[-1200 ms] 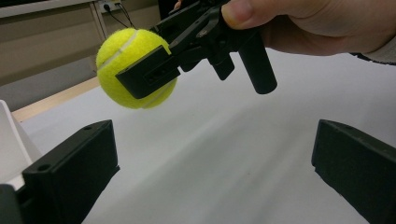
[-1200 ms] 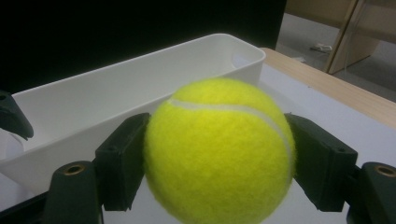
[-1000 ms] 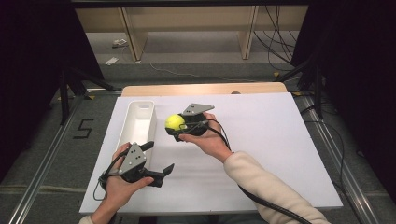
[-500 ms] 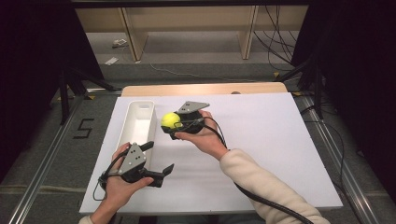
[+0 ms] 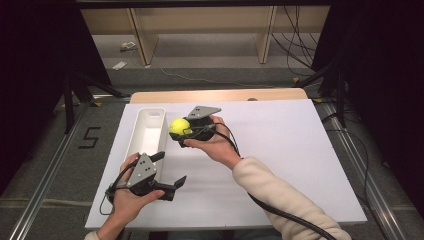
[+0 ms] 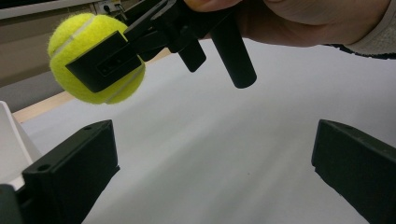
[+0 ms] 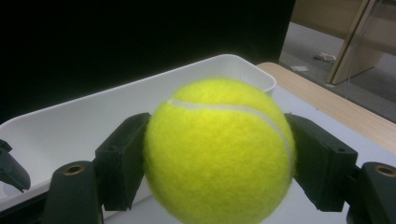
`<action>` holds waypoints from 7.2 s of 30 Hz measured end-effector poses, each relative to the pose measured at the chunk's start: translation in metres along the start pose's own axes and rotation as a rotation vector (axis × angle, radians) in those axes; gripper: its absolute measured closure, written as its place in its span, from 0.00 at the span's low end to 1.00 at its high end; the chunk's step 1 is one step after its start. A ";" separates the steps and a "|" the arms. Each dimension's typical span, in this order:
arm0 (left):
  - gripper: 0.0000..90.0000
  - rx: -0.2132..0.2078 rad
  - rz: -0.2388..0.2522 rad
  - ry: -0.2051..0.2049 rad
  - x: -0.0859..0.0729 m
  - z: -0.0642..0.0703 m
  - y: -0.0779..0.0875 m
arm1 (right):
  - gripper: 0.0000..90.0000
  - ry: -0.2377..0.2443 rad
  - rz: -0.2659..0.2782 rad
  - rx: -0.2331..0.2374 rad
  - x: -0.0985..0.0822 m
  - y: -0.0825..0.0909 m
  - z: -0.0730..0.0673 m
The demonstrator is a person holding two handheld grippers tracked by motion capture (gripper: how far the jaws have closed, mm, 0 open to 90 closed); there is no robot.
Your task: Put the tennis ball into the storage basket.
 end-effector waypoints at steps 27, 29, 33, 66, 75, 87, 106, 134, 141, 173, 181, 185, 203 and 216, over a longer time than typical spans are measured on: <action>0.00 -0.001 0.000 -0.002 0.000 0.001 0.000 | 0.30 0.010 0.002 0.009 0.009 -0.010 0.000; 0.00 -0.001 0.000 -0.002 0.000 0.001 0.000 | 0.30 0.008 0.002 0.009 0.010 -0.010 0.000; 0.00 -0.001 0.000 -0.002 0.000 0.000 0.000 | 0.30 0.009 0.003 0.009 0.011 -0.011 0.001; 0.00 0.001 -0.001 -0.004 0.000 0.000 0.000 | 0.30 0.012 0.009 0.011 0.018 -0.019 0.002; 0.00 0.001 0.000 -0.003 0.000 0.000 0.000 | 0.30 0.009 0.007 0.017 0.019 -0.022 0.001; 0.00 0.000 0.000 -0.001 -0.001 -0.001 0.000 | 0.30 0.010 0.001 0.017 0.021 -0.026 0.004; 0.00 0.006 -0.003 -0.004 -0.001 -0.002 0.001 | 0.30 0.014 0.001 0.021 0.026 -0.034 0.003; 0.00 0.015 -0.005 -0.003 -0.002 -0.003 0.002 | 0.30 0.021 0.004 0.029 0.036 -0.042 0.002; 0.00 0.017 -0.006 -0.005 -0.002 -0.002 0.002 | 0.30 0.016 0.007 0.031 0.038 -0.044 0.001; 0.00 0.015 -0.008 -0.007 -0.002 -0.002 0.003 | 0.30 0.018 0.005 0.035 0.045 -0.054 0.004; 0.00 0.015 -0.008 -0.008 -0.002 -0.002 0.002 | 0.30 0.018 0.005 0.037 0.047 -0.055 0.004; 0.00 0.014 -0.008 -0.007 -0.002 -0.001 0.002 | 0.30 0.019 0.005 0.037 0.046 -0.057 0.004; 0.00 0.018 -0.010 -0.011 -0.002 -0.002 0.003 | 0.30 0.014 -0.001 0.043 0.047 -0.063 0.004; 0.00 0.017 -0.011 -0.011 -0.003 -0.002 0.003 | 0.30 0.024 -0.007 0.054 0.049 -0.069 0.001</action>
Point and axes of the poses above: each handheld gripper's, and its own axes: y roughly backward along the jaws, x roughly out of its top, z roughly to its right, the point moved 4 cm from there along -y, roughly forward along the jaws, and after that the axes turned 13 degrees about y, right-handed, at the moved point
